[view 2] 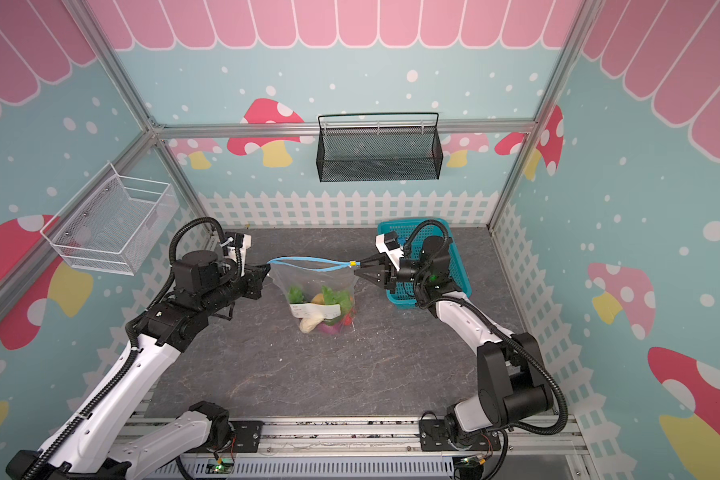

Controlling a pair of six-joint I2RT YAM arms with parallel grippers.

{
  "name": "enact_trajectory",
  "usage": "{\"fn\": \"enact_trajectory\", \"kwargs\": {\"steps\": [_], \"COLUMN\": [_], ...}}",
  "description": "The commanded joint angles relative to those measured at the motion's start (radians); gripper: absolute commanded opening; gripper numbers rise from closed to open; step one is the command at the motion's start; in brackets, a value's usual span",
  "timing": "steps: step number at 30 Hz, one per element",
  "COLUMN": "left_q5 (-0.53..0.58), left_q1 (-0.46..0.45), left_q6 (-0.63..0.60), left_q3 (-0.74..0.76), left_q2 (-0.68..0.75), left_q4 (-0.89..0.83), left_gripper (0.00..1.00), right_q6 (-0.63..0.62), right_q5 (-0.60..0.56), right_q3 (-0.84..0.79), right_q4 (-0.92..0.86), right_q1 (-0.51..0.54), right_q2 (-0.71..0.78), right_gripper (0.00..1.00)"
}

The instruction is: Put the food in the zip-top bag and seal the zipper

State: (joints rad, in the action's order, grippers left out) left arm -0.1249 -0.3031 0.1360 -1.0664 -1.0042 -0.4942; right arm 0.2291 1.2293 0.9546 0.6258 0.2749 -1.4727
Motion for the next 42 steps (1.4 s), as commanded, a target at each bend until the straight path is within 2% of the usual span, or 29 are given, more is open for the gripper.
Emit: {"fn": "enact_trajectory", "kwargs": {"steps": [1,7,12,16,18,20,23,25,28,36,42], "left_q5": [-0.005,-0.005,-0.021,-0.033,-0.022,-0.048,-0.103,-0.081,-0.076,-0.208,-0.27], "left_q1": [0.007,0.007,0.007,0.007,0.007,0.006,-0.05,-0.153,-0.247,-0.299,-0.351], "left_q6": [0.008,0.003,-0.014,-0.063,-0.094,-0.115,-0.146,-0.186,-0.236,-0.296,-0.339], "left_q3": [-0.002,0.002,-0.009,-0.065,-0.106,-0.158,-0.249,-0.317,-0.405,-0.696,-0.811], "left_q2": [0.012,0.018,0.008,-0.005,-0.005,-0.009,-0.051,-0.107,-0.197,-0.459,-0.579], "left_q4": [0.032,0.032,0.014,-0.064,-0.115,-0.153,-0.198,-0.226,-0.244,-0.303,-0.347], "left_gripper": [0.0,0.0,0.0,0.52,0.64,0.69,0.7,0.7,0.69,0.61,0.6], "right_q6": [-0.005,0.004,0.006,0.0,-0.001,-0.007,-0.025,-0.03,-0.022,-0.023,-0.02], "right_q5": [0.032,0.03,0.029,0.031,0.038,0.046,0.05,0.055,0.078,0.123,0.126], "right_q3": [-0.006,-0.007,-0.009,0.004,0.015,0.021,0.027,0.038,0.069,0.108,0.114], "right_q4": [0.029,0.048,0.057,0.058,0.055,0.055,0.054,0.054,0.054,0.054,0.054], "right_q1": [-0.002,-0.001,-0.001,-0.002,-0.002,-0.002,-0.002,-0.001,-0.002,-0.002,-0.003], "right_q2": [0.004,0.005,0.008,0.003,0.0,0.001,-0.005,-0.018,-0.044,-0.074,-0.074], "right_gripper": [0.18,0.03,0.0,0.0,0.0,0.0,0.0,0.0,0.0,0.0,0.0]}}
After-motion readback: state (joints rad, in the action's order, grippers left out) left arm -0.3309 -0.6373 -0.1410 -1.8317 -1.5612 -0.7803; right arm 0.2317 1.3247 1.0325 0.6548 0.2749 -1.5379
